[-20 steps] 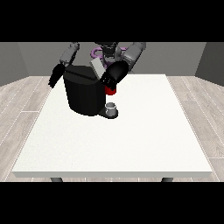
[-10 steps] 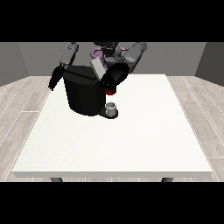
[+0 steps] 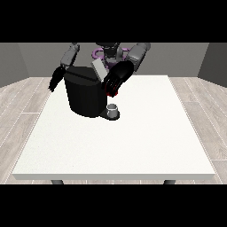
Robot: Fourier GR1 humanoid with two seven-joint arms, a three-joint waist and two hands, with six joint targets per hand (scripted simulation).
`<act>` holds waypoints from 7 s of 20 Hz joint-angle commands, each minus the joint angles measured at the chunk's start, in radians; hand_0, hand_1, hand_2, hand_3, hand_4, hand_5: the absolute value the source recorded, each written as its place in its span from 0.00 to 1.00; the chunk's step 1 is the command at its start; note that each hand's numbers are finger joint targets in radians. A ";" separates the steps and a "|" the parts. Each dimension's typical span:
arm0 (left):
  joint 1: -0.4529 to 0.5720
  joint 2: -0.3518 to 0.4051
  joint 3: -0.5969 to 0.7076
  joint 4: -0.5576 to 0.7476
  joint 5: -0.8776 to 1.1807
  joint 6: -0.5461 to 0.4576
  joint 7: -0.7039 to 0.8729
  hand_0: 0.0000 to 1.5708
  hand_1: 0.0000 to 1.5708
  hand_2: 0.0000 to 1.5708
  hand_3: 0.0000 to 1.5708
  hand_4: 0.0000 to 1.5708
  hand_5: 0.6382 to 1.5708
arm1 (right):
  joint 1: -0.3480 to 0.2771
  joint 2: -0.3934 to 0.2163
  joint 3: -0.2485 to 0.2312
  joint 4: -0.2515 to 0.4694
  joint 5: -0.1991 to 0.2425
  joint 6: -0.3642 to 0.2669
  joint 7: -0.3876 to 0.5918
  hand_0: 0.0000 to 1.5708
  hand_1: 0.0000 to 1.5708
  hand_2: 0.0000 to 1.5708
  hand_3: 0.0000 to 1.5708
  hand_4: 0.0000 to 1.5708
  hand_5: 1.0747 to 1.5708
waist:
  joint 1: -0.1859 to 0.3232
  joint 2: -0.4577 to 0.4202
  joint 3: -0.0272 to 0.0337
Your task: Insert the coffee pod into the coffee machine and close the lid
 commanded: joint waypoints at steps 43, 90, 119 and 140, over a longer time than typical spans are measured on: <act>0.860 -0.531 0.242 -0.157 0.604 -0.088 0.057 0.00 0.00 0.00 0.00 0.26 1.00 | 0.273 -0.027 0.010 -0.020 -0.098 0.183 -0.008 0.00 0.00 0.00 0.00 0.07 1.00 | 0.452 -0.742 -0.0019; 1.088 -0.488 0.017 -0.827 0.755 0.000 0.210 0.00 0.00 0.00 0.00 0.24 1.00 | -0.286 -0.095 -0.061 0.310 -0.187 0.238 0.004 0.00 0.00 0.00 0.00 0.10 1.00 | 0.519 -0.312 -0.0019; 0.952 -0.463 -0.002 -0.745 0.812 -0.105 0.147 0.00 0.00 0.00 0.00 0.23 1.00 | -0.499 -0.187 0.015 0.098 -0.041 0.183 0.302 0.00 0.00 0.00 0.00 0.00 1.00 | 0.764 -0.196 -0.0026; 0.735 -0.514 -0.105 -0.783 0.775 -0.123 0.177 0.00 0.00 0.00 0.00 0.21 1.00 | -0.602 -0.261 -0.079 -0.004 -0.031 0.169 0.339 0.00 0.00 0.00 0.00 0.06 1.00 | 0.948 0.006 -0.0019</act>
